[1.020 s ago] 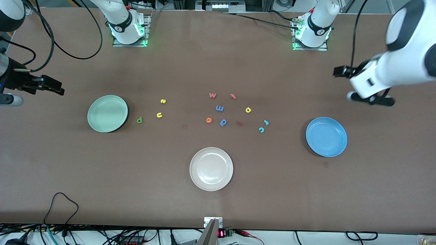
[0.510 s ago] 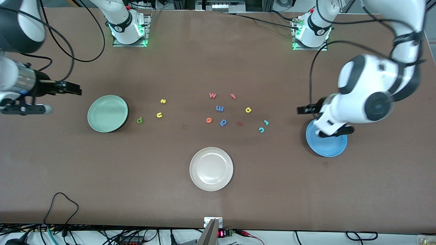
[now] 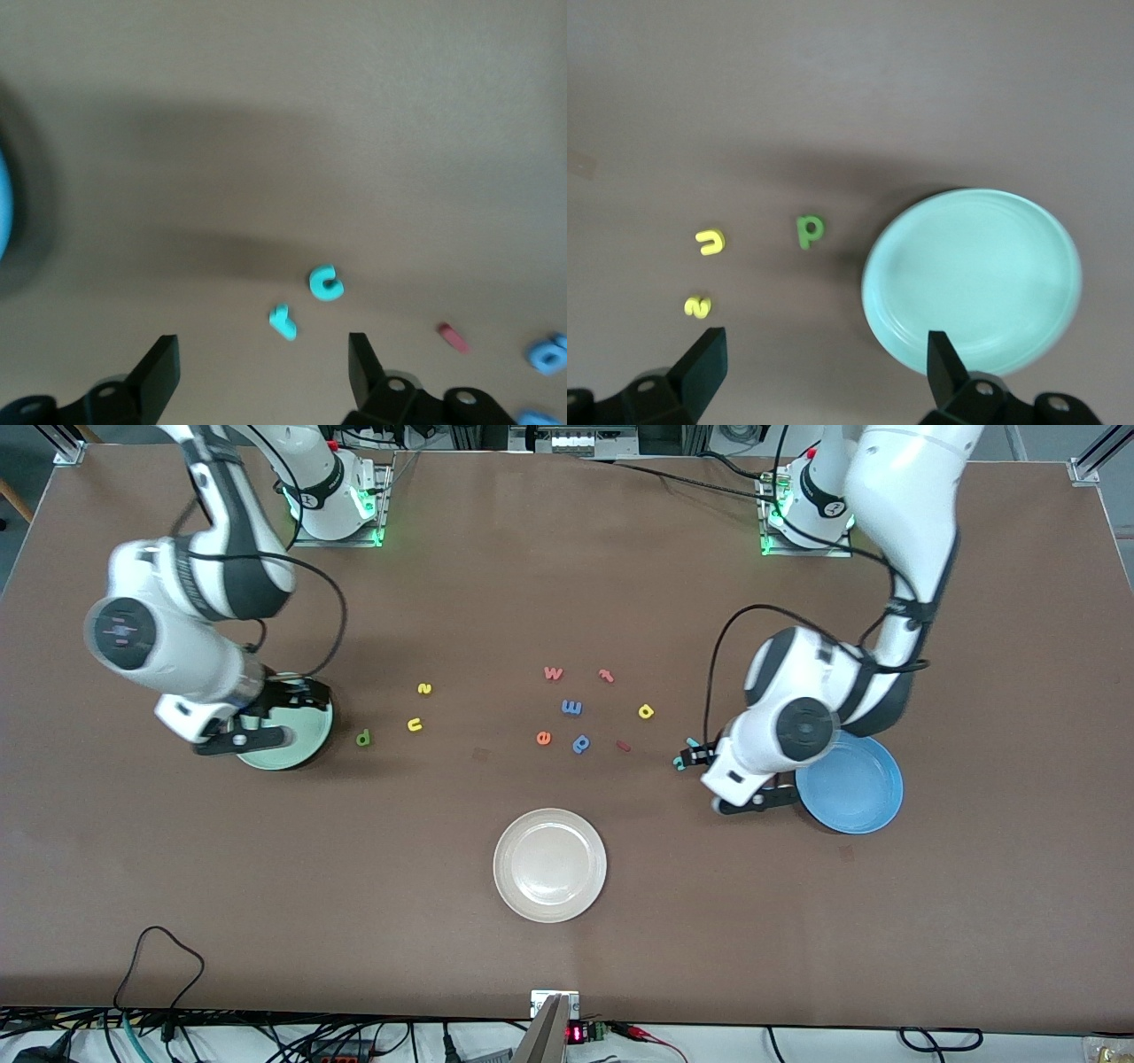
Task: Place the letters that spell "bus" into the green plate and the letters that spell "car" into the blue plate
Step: 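Grasp green p with the right gripper while the left gripper grasps cyan c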
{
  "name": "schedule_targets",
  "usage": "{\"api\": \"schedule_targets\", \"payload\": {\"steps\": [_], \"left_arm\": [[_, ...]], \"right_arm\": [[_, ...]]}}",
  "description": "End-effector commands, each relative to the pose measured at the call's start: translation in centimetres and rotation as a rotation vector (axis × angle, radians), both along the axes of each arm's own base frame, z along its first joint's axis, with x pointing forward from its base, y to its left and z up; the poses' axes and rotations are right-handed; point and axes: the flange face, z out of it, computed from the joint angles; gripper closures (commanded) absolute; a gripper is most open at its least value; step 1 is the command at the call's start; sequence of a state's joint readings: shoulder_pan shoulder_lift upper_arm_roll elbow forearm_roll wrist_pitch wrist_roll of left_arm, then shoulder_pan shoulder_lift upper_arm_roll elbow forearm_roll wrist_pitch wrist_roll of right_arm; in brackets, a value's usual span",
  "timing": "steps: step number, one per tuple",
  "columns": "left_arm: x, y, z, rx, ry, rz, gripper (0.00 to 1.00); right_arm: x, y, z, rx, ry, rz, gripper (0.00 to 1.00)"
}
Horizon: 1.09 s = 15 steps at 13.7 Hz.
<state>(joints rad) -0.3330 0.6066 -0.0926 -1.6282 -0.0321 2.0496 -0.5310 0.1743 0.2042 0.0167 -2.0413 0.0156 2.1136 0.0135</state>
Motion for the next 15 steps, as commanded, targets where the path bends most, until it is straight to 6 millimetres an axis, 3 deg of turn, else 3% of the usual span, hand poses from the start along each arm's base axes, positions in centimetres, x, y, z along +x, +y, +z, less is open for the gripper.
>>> {"api": "schedule_targets", "payload": {"steps": [1, 2, 4, 5, 7, 10, 15], "left_arm": [[-1.6, -4.1, -3.1, 0.119, -0.066, -0.192, 0.21], [-2.0, -5.0, -3.1, 0.133, -0.084, -0.236, 0.23], [-2.5, -5.2, -3.6, 0.111, -0.064, -0.374, 0.26], [-2.7, -5.4, -3.5, 0.098, -0.061, -0.430, 0.26], [-3.9, -6.8, -4.0, 0.053, -0.053, -0.551, 0.29], [-5.0, -7.2, -6.2, -0.010, -0.104, -0.741, 0.38], [-5.3, -5.9, -7.5, -0.019, -0.096, -0.828, 0.40]], "right_arm": [[-0.2, 2.2, -4.1, 0.010, -0.026, 0.021, 0.00], [-0.3, 2.0, -5.4, 0.010, -0.029, 0.027, 0.06], [-0.2, 2.4, -7.1, 0.011, -0.035, 0.045, 0.32], [-0.1, 2.4, -8.2, 0.006, -0.035, 0.051, 0.38], [0.0, 2.3, -10.3, 0.008, -0.038, 0.083, 0.38], [0.0, 2.4, -12.3, 0.008, -0.035, 0.097, 0.46], [-0.5, 2.8, -14.8, 0.005, -0.020, 0.105, 0.46]]}}
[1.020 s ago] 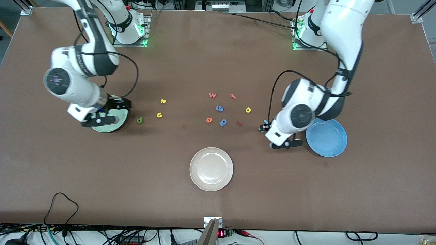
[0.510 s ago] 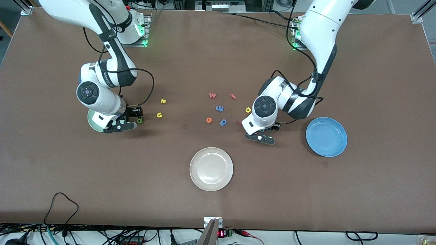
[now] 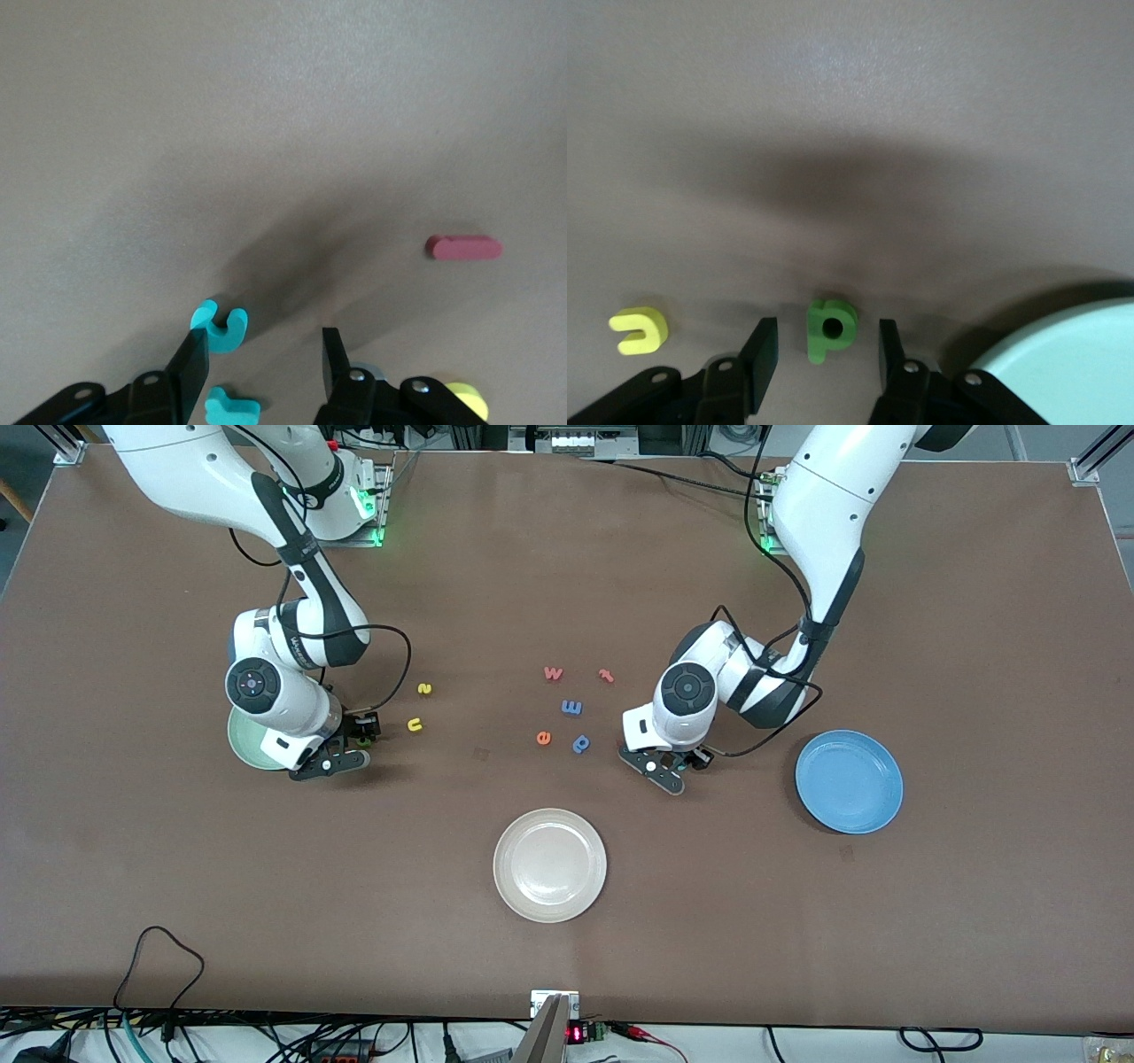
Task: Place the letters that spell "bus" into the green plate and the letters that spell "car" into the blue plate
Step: 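Grasp green p with the right gripper while the left gripper grasps cyan c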
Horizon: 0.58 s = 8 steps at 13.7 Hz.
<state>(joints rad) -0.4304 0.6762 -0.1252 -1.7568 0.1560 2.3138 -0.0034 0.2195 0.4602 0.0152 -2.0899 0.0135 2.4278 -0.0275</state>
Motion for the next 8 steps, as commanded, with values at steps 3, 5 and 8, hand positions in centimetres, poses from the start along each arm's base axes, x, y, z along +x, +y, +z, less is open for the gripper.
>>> {"api": "schedule_targets", "payload": {"steps": [3, 5, 8], "left_arm": [[0.0, 0.5, 0.3, 0.003, -0.012, -0.065, 0.41], [0.4, 0.7, 1.0, -0.001, -0.021, -0.080, 0.40], [1.1, 1.2, 1.5, -0.005, -0.030, -0.108, 0.39]], "right_arm": [[-0.8, 0.1, -1.1, -0.005, 0.005, 0.025, 0.46], [-1.1, 0.1, -1.4, -0.007, 0.013, 0.030, 0.46], [-1.4, -0.2, -1.6, -0.009, 0.020, 0.028, 0.46]]}}
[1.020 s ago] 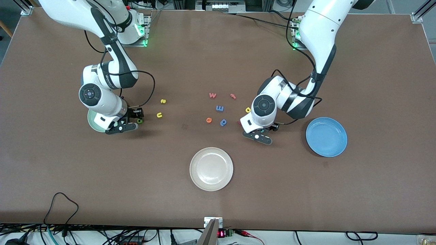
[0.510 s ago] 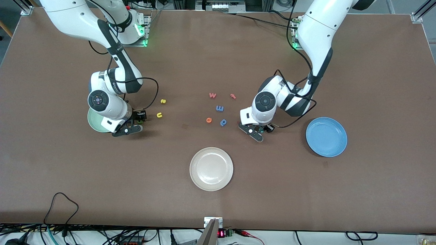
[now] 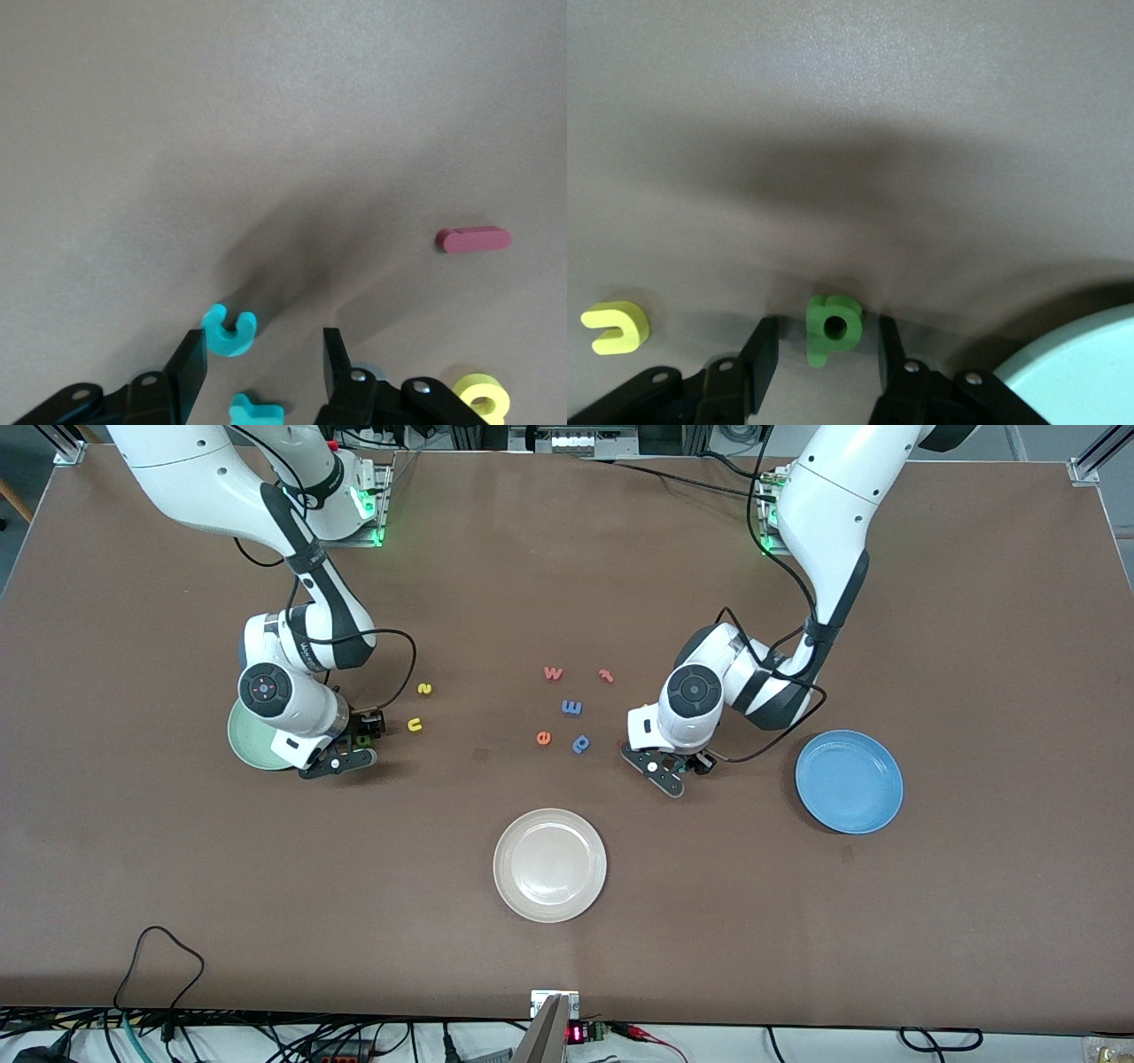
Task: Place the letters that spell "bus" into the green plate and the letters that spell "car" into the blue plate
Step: 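Grasp green p with the right gripper while the left gripper grasps cyan c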
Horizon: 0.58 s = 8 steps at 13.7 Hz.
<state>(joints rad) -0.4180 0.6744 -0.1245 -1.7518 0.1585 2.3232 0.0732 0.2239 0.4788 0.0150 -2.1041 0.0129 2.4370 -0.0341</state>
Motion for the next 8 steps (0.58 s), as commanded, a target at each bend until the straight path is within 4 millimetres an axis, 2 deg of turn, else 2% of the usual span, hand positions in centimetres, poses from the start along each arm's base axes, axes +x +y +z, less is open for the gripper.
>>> {"api": "schedule_targets", "payload": {"steps": [1, 3, 8], "left_arm": [[0.5, 0.7, 1.1, 0.013, -0.028, -0.057, 0.39], [0.5, 0.6, 0.7, 0.028, -0.052, -0.090, 0.41], [0.0, 0.5, -0.3, 0.017, -0.058, -0.086, 0.42]], "right_arm": [[-0.6, -0.2, -0.2, -0.005, -0.001, 0.016, 0.49], [-0.7, -0.3, -0.3, -0.005, 0.002, 0.016, 0.51], [-0.7, -0.3, -0.2, -0.005, 0.002, 0.014, 0.80]]}}
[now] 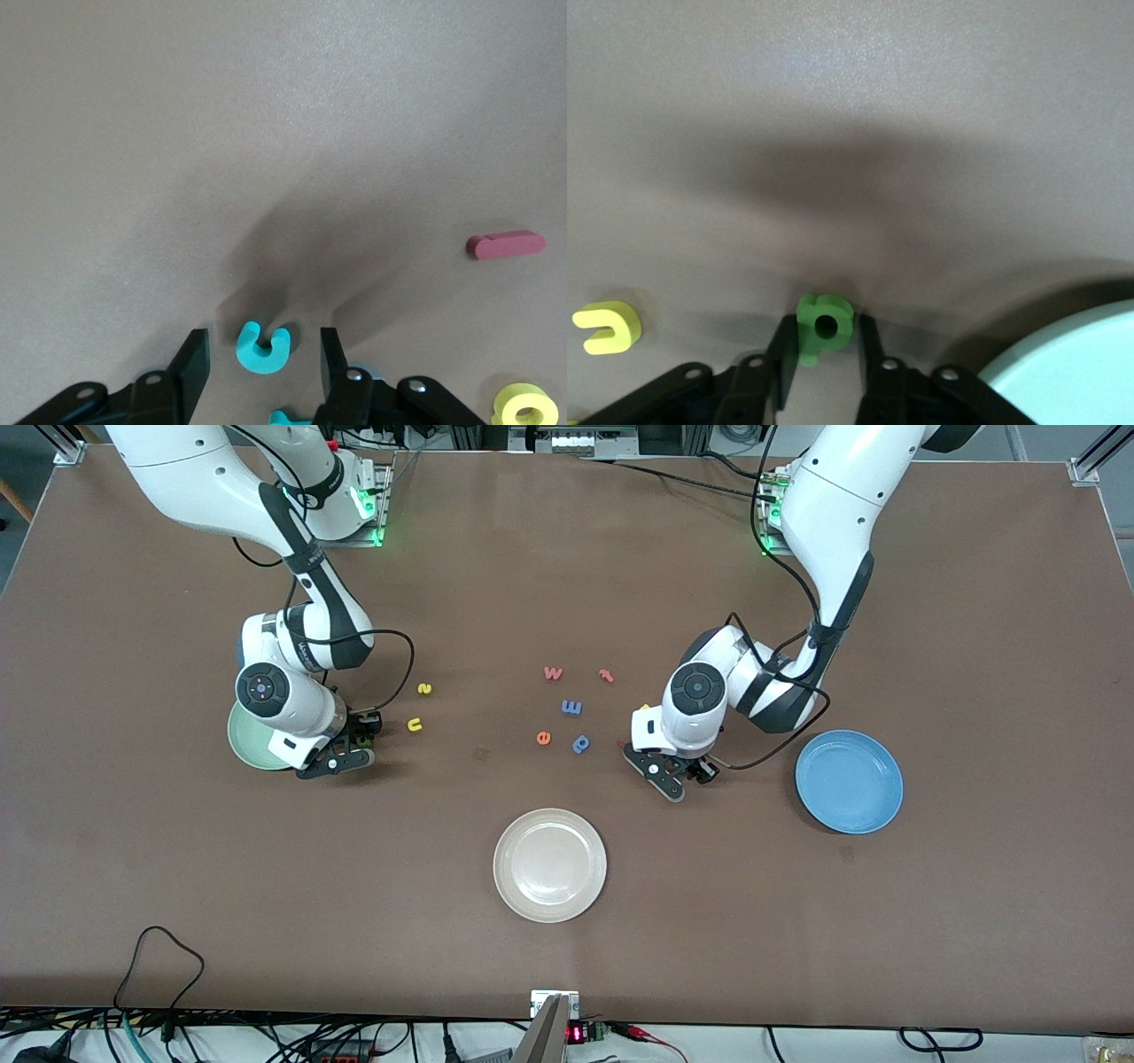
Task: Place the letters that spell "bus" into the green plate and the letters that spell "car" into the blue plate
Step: 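Grasp green p with the right gripper while the left gripper grasps cyan c, then open both grippers over the plates, releasing p on green, c on blue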
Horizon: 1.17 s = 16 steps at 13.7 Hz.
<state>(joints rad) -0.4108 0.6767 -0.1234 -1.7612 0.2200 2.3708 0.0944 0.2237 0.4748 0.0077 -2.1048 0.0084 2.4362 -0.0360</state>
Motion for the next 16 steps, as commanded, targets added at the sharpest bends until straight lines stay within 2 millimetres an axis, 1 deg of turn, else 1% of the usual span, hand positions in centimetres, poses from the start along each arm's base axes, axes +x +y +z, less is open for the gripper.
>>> {"api": "schedule_targets", "payload": {"steps": [1, 2, 4, 6, 7, 8, 9, 10, 11, 12, 13, 14, 15, 16], "left_arm": [[-0.5, 0.4, -0.4, 0.010, -0.004, -0.023, 0.42], [-0.8, 0.5, -0.8, 0.013, 0.003, -0.024, 0.44], [-0.9, 0.4, -0.9, 0.014, 0.006, -0.036, 0.56], [-0.7, 0.3, -0.6, 0.010, -0.001, -0.037, 0.78], [-0.5, 0.3, -0.1, 0.008, -0.006, -0.036, 0.87], [-0.3, 0.5, 0.3, 0.009, -0.009, -0.027, 0.89], [0.4, 1.3, 1.9, 0.007, -0.025, -0.011, 0.89], [1.4, 3.7, 3.4, 0.034, -0.002, 0.030, 0.89], [2.5, 5.7, 5.4, 0.064, 0.022, 0.065, 0.89], [3.3, 8.3, 6.6, 0.097, 0.060, 0.111, 0.88], [3.7, 10.2, 7.0, 0.122, 0.092, 0.146, 0.88], [4.3, 12.9, 7.1, 0.139, 0.120, 0.192, 0.87], [5.2, 16.9, 6.9, 0.145, 0.142, 0.253, 0.85], [5.7, 20.5, 6.4, 0.143, 0.158, 0.306, 0.84]], "right_arm": [[-0.8, 0.1, -0.4, -0.001, 0.005, 0.015, 0.87], [-0.7, 0.2, -0.4, 0.000, 0.004, 0.017, 0.92], [-0.6, 0.2, -0.4, 0.001, 0.001, 0.012, 0.98], [-0.4, 0.4, -0.1, 0.001, -0.007, 0.006, 0.98], [0.1, 0.7, 0.8, 0.006, -0.024, 0.010, 0.99], [0.8, 0.7, 2.6, 0.013, -0.054, 0.012, 1.00], [1.2, 0.4, 4.6, 0.020, -0.081, 0.005, 1.00], [1.4, -0.3, 6.3, 0.018, -0.077, -0.008, 1.00], [1.5, -0.9, 7.9, 0.019, -0.083, -0.019, 1.00], [1.7, -2.2, 9.3, 0.019, -0.088, -0.034, 1.00], [1.8, -4.0, 10.3, 0.016, -0.084, -0.054, 1.00], [1.7, -6.5, 10.4, 0.012, -0.063, -0.071, 1.00], [1.5, -8.3, 10.3, 0.011, -0.042, -0.080, 1.00], [1.5, -10.4, 10.0, 0.010, -0.029, -0.093, 0.99]]}}
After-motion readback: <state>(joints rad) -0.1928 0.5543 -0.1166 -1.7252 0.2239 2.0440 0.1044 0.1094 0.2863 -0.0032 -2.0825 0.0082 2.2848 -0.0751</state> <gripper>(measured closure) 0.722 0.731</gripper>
